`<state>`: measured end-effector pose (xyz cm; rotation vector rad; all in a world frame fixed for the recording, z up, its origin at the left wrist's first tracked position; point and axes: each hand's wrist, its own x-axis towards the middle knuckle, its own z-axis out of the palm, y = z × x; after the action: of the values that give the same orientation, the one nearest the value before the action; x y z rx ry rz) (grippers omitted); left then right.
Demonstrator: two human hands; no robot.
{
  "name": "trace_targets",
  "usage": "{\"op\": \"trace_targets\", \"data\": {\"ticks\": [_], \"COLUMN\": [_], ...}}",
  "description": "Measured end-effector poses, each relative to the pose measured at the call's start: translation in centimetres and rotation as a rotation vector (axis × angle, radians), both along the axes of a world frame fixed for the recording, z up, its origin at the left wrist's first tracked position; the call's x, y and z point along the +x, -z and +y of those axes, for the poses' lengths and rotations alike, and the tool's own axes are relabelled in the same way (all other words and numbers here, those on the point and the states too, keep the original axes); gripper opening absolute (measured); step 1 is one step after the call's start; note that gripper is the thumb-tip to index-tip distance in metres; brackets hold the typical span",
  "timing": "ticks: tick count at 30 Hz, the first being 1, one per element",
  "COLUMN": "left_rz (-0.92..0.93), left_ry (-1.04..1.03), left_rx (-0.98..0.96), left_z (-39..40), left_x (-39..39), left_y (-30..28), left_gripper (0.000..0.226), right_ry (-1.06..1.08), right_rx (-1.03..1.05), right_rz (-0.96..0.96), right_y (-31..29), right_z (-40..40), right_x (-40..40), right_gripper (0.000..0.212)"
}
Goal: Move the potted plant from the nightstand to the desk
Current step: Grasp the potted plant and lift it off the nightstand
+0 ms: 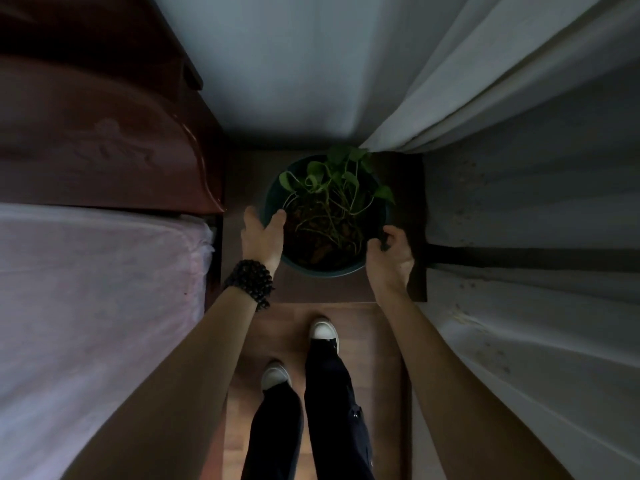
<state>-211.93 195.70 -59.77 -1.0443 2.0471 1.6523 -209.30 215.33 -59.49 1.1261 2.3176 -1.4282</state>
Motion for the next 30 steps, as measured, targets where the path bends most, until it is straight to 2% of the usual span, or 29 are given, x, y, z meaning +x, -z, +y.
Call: {"op": "trace_targets", "data": {"ticks": [2,3,4,5,8,12,15,16,19,21,23,25,27,28,30], "left_rz": [-0.016,-0.013,0.003,0.018,0.058,0.108,-0.035,-0.125,-0.333,-0.364,-0.353,-0.338,-0.319,-0.309,-0.295], "left_ry": [-0.052,-0.088,-0.143,-0.182,-0.338,-0.377,-0.363,-0.336,-0.273,-0.26,-0.24,-0.245,-0.252,-0.257,-0.266], "left_rx": [-0.058,-0.057,-0.001,0.071,0.307,0.354,0.446,0.456,0.507,0.572,0.666,0.706,0.704,0.698,0.691], "left_z": [-0.6,-1.1,-1.6,-1.9,-2.1,-1.3,-1.3,-1.4,-1.5,-1.4,-1.1,-1.1,-0.9,-0.9,-0.7], "left_x": [-1.6,-2.4,-2.9,-3.4,-3.8,-4.3,-4.8,-5.0,-4.9,-4.8,-5.0,-5.2,-5.0,-4.9,-4.9], "left_y": [0.2,0.3,0.6,0.8,1.1,2.4,3.8,4.2,5.5,6.1,6.5,7.1,7.7,8.0,8.4], "left_gripper": [0.058,0.044,0.029,0.024,0.03,0.035,0.051,0.061,0.115,0.141,0.146,0.144,0.132,0.12,0.091], "right_ry": [0.065,0.109,0.167,0.237,0.415,0.417,0.399,0.386,0.311,0.326,0.351,0.353,0.345,0.345,0.35], "right_rx": [0.037,0.033,0.001,-0.062,-0.302,-0.449,-0.645,-0.747,-0.963,-1.02,-1.049,-1.045,-0.998,-0.977,-0.963], "right_rz": [0.055,0.08,0.097,0.103,0.112,0.094,0.019,0.002,-0.074,-0.126,-0.16,-0.16,-0.165,-0.17,-0.165], "right_y": [0.2,0.3,0.4,0.7,1.1,2.2,3.6,4.2,5.4,6.1,7.1,7.9,8.5,8.9,9.5], "right_z": [0.4,0.7,0.9,1.0,1.1,1.4,1.5,1.5,0.9,0.4,0.1,0.2,0.4,0.5,0.7], "right_x": [-1.4,-2.1,-2.7,-3.4,-4.6,-5.4,-5.8,-5.8,-5.7,-5.7,-5.6,-5.6,-5.6,-5.7,-5.9], "right_gripper": [0.04,0.039,0.038,0.037,0.033,0.03,0.037,0.049,0.084,0.098,0.101,0.083,0.06,0.057,0.063]}}
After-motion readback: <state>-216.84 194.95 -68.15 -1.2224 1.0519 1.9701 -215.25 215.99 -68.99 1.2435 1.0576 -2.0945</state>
